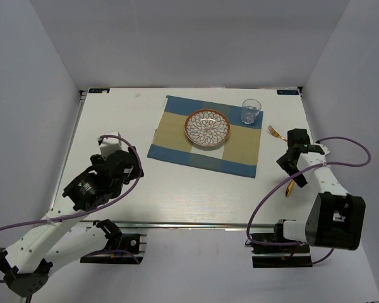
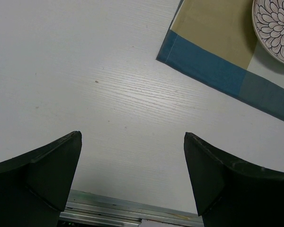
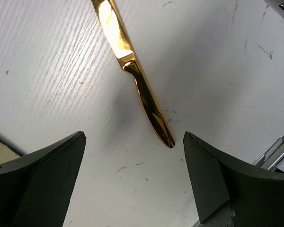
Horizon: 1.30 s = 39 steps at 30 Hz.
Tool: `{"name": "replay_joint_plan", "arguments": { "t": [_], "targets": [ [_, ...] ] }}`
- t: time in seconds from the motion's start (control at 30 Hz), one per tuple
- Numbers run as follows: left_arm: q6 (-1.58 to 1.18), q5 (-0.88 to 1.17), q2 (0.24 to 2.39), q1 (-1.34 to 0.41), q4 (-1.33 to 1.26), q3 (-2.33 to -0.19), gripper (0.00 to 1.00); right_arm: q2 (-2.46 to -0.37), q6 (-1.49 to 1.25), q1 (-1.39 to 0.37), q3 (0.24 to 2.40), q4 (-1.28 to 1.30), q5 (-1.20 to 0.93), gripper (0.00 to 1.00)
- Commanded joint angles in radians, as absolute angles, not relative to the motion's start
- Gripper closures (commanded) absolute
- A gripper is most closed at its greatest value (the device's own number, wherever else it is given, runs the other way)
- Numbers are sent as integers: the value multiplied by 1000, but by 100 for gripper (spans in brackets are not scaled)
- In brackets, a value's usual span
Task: Set the dinner table for one person
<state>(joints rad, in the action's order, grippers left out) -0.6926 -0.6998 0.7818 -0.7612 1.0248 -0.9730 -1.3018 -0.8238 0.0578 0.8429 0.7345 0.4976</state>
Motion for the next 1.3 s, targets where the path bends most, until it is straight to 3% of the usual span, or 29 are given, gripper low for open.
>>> {"name": "replay_joint_plan", "arguments": {
  "t": [0.0, 0.37, 0.77, 1.17, 1.27],
  "targets": [
    [-701, -722, 781, -759, 1031, -969, 2, -1269, -881, 61, 796, 756, 568, 11],
    [-727, -739, 781, -759, 1054, -976, 2, -1281, -758, 121, 663, 572, 525, 12],
    [-723, -729, 801, -759, 1051, -977, 2, -1422, -695, 189, 644, 419, 318, 13],
    [-723, -727, 769, -759, 1051, -977, 2, -1479, -699, 198, 592, 351, 204, 24],
    [-724, -727, 762, -759, 1052, -979, 2, -1450, -706, 196, 580, 348, 186, 32]
  ]
}}
